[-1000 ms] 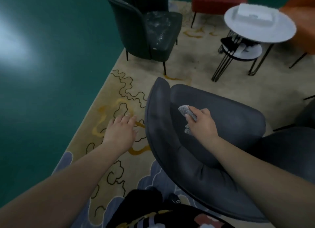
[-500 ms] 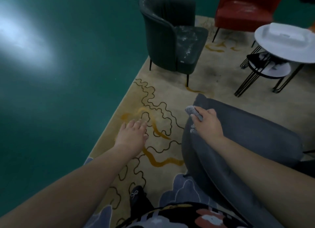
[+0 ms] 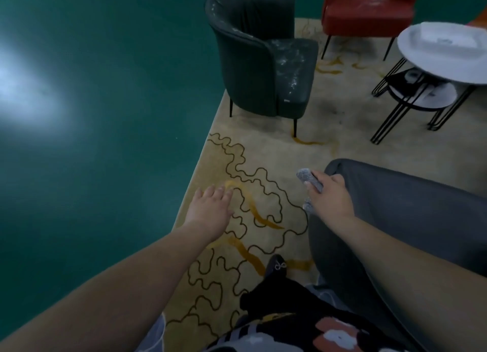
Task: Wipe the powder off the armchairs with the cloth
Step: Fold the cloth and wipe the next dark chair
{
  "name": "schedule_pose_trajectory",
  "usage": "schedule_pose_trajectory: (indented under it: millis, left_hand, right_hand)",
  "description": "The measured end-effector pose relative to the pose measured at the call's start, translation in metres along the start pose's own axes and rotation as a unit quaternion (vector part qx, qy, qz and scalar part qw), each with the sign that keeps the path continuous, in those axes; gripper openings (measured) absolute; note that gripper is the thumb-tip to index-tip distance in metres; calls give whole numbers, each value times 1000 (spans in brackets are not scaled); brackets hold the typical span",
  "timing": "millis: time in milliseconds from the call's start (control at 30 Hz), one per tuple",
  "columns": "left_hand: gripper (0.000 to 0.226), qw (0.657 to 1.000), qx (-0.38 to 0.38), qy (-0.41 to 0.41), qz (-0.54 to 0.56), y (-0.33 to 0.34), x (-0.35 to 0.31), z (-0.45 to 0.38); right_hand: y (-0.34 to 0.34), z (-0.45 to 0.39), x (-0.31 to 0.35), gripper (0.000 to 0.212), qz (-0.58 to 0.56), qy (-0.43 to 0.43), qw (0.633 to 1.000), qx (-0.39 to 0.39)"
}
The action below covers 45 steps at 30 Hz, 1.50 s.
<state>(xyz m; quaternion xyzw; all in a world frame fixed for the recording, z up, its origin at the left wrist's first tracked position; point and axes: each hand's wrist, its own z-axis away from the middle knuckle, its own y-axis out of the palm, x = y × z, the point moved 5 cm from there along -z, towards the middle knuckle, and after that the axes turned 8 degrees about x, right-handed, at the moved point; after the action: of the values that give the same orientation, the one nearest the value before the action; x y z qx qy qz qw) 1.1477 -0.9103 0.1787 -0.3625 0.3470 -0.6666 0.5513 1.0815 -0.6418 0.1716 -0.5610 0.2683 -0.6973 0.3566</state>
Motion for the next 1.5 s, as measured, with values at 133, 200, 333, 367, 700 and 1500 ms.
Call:
schedule_pose_trajectory:
  millis: [133,200,333,367,700,1500]
  left_hand:
    - [60,1000,-2,15,-1,-31,9,-52]
    - [60,1000,-13,15,0,-46,13,-77]
    - [61,1000,-3,25,0,-72,24,-128]
    - [61,1000,-10,22,-3,-79,27,-140]
    - [59,999,-22,42,23,-144,57,-261]
    - [58,986,-21,167,-23,-312,12,-594]
  right_hand:
    - [-4,-55,6,44,9,23,1000,13]
    - [-8,-92,11,42,11,14,1000,10]
    - [-9,-155,7,39,51,13,999,5]
    - [-10,-169,7,40,48,11,999,5]
    - [-34,-281,33,34,-8,4,1000,-18]
    - [-149,-569,-13,41,-50,85,990,-97]
